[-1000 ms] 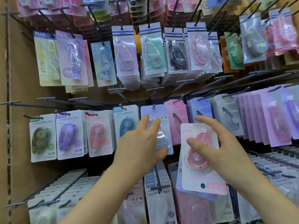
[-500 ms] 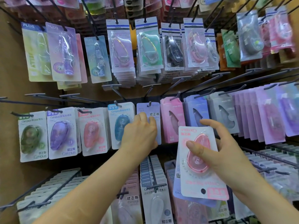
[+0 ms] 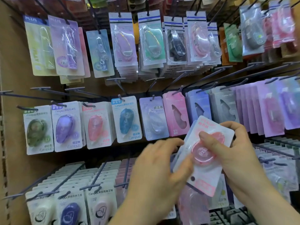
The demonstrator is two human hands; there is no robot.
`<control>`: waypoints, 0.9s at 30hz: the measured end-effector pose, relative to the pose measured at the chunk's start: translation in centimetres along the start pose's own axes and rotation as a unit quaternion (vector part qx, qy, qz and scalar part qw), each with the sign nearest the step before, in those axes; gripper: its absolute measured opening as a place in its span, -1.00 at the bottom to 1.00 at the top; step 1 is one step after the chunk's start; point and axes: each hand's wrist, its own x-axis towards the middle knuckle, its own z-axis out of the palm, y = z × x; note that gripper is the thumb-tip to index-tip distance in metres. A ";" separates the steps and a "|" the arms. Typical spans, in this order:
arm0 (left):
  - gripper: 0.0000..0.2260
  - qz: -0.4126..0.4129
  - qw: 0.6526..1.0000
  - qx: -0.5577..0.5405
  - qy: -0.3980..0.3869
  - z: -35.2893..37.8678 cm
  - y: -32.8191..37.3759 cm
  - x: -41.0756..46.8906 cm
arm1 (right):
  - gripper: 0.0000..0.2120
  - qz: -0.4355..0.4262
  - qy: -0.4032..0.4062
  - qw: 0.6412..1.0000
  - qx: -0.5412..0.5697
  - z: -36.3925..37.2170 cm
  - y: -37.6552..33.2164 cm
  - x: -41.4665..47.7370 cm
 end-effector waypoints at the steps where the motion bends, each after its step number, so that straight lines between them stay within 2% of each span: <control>1: -0.59 -0.015 0.999 -0.043 -0.015 0.2 0.3 -1.1 | -0.47 0.001 0.011 1.000 0.022 0.3 0.1 -0.3; 4: -0.56 -0.027 0.997 -0.075 0.021 0.8 0.0 -2.6 | -0.41 0.018 0.039 0.997 0.067 1.1 0.5 -1.1; 6: -0.61 -0.060 0.992 -0.106 0.031 0.9 -0.3 -2.9 | -0.39 0.028 0.048 0.994 0.093 1.4 0.6 -1.7; 9: -0.68 -0.152 0.957 -0.245 -0.009 0.6 0.0 -2.7 | -0.38 0.020 0.050 0.995 0.084 1.8 0.9 -2.5; 13: -0.73 -0.220 0.916 -0.335 -0.025 0.2 0.1 -2.4 | -0.51 0.015 0.049 0.995 0.080 1.7 1.2 -3.1; 15: -0.72 -0.233 0.905 -0.356 -0.019 0.1 0.1 -2.5 | -0.64 0.040 0.025 0.994 0.097 1.3 1.1 -3.4; 19: -0.69 -0.259 0.882 -0.393 -0.010 0.2 0.0 -3.0 | -0.57 0.092 -0.011 0.986 0.139 0.3 1.1 -4.2; 21: -0.69 -0.269 0.866 -0.422 -0.010 0.3 0.1 -3.2 | -0.58 0.086 -0.005 0.986 0.141 0.0 1.0 -4.6; 24: -0.70 -0.289 0.836 -0.467 0.005 0.3 0.1 -3.4 | -0.71 0.062 0.007 0.992 0.107 -0.3 0.8 -4.9; 27: -0.75 -0.291 0.822 -0.485 0.067 -0.6 -0.6 -3.4 | -0.64 0.021 0.044 0.997 0.062 -0.9 0.6 -5.0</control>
